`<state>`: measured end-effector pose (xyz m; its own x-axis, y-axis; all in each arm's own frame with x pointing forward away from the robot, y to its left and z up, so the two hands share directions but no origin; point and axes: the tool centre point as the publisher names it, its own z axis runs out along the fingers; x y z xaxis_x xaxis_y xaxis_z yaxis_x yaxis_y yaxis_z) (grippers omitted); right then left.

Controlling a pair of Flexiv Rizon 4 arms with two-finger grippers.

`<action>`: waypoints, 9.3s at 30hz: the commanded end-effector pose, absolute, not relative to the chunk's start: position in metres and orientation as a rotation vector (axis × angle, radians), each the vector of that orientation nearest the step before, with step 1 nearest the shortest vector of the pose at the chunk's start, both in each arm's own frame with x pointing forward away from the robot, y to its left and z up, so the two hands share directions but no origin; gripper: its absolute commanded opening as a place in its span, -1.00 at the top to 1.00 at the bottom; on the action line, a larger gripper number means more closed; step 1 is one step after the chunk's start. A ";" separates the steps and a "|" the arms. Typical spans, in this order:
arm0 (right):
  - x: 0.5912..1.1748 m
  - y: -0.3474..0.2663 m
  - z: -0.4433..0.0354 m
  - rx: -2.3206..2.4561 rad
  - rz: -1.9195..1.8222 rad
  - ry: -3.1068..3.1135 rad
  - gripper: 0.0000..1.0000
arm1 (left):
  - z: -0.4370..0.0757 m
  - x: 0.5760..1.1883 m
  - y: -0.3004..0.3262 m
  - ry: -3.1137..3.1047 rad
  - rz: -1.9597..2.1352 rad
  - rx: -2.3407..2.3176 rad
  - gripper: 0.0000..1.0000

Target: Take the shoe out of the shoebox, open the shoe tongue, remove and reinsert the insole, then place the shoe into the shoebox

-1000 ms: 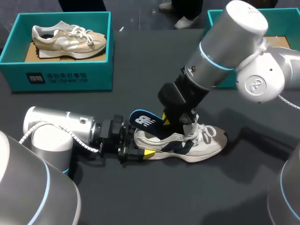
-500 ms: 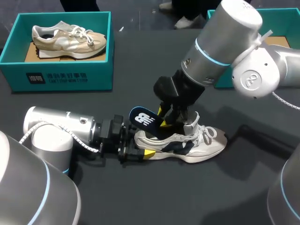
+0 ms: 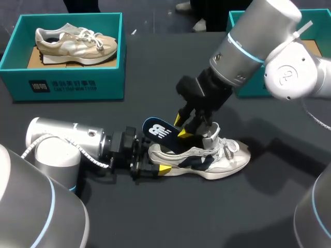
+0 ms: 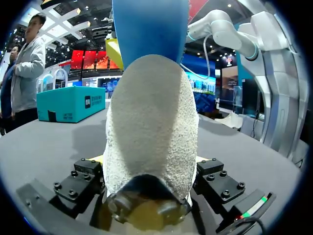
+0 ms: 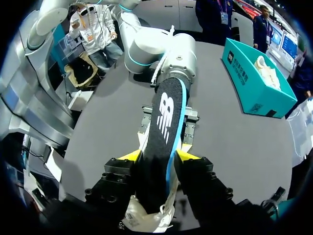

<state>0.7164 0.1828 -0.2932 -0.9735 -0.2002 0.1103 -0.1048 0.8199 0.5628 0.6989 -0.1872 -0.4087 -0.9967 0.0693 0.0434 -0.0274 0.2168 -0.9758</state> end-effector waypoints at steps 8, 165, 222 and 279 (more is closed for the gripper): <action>0.720 0.188 -0.301 0.204 -0.967 -2.697 0.01 | -0.410 0.699 -0.187 -2.390 1.917 -0.041 1.00; 0.602 0.178 -0.053 -0.325 -1.942 -2.083 1.00 | -0.410 0.699 -0.187 -2.390 1.917 -0.041 1.00; 0.590 0.176 -0.053 -0.382 -1.937 -2.084 1.00 | -0.383 0.696 -0.150 -2.640 1.512 -0.117 -1.00; 0.590 0.176 -0.053 -0.382 -1.937 -2.084 1.00 | -0.322 0.711 -0.163 -3.031 0.211 -0.102 -1.00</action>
